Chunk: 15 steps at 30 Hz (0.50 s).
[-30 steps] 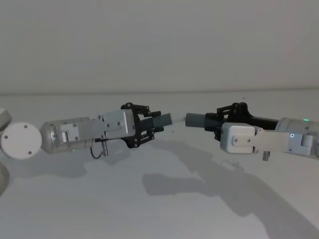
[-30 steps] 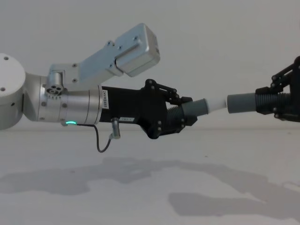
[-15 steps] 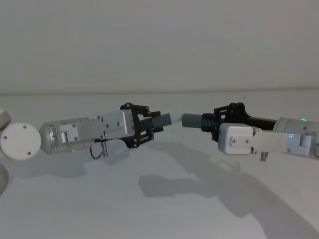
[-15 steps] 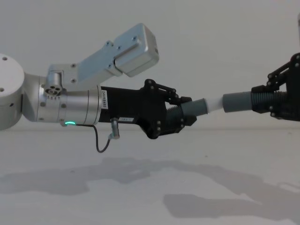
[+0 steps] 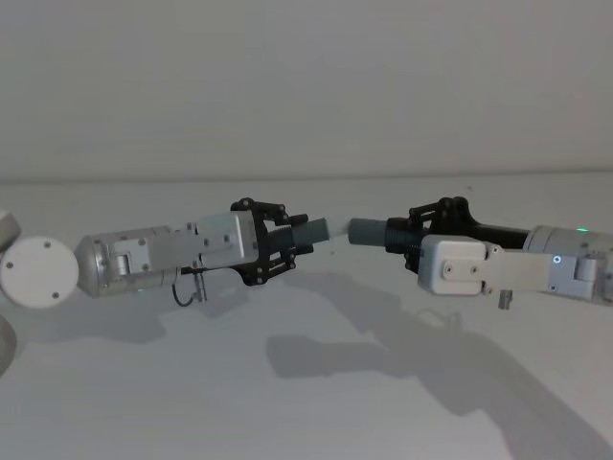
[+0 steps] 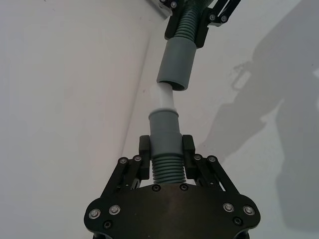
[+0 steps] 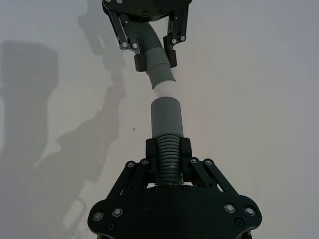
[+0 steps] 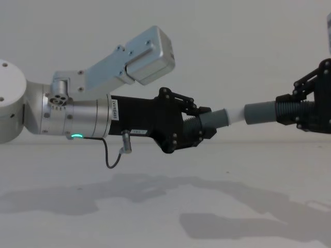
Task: Use both hands to pick up one end of the pipe from the table, align the ends, and insert them.
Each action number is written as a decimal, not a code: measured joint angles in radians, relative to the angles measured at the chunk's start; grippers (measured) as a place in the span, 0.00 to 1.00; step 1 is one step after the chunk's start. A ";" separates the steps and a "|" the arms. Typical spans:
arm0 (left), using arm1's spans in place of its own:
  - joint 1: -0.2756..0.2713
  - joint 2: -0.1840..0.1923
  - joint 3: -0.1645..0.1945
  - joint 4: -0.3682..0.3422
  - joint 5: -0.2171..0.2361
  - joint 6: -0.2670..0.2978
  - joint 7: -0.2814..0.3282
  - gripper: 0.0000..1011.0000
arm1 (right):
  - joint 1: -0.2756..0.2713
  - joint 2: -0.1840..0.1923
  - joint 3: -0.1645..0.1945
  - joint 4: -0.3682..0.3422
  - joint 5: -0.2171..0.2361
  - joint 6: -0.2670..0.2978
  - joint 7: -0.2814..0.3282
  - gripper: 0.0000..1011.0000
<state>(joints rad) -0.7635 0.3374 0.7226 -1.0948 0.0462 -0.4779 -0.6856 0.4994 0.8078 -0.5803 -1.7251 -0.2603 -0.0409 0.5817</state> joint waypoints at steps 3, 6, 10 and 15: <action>0.000 0.000 0.000 0.000 0.000 0.000 0.000 0.34 | 0.000 -0.003 0.003 0.002 -0.001 -0.002 0.001 0.24; 0.000 0.000 0.000 0.000 0.000 0.000 0.000 0.34 | -0.001 -0.004 0.005 0.004 -0.002 -0.002 0.002 0.24; 0.000 0.000 0.000 0.000 0.000 0.000 0.000 0.34 | -0.003 -0.007 0.009 0.005 -0.004 -0.002 0.002 0.24; 0.000 0.000 0.000 0.000 0.000 0.000 0.000 0.34 | -0.004 -0.009 0.015 0.005 -0.008 -0.001 0.000 0.24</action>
<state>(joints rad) -0.7632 0.3372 0.7228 -1.0952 0.0461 -0.4779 -0.6860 0.4952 0.7988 -0.5650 -1.7202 -0.2687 -0.0421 0.5820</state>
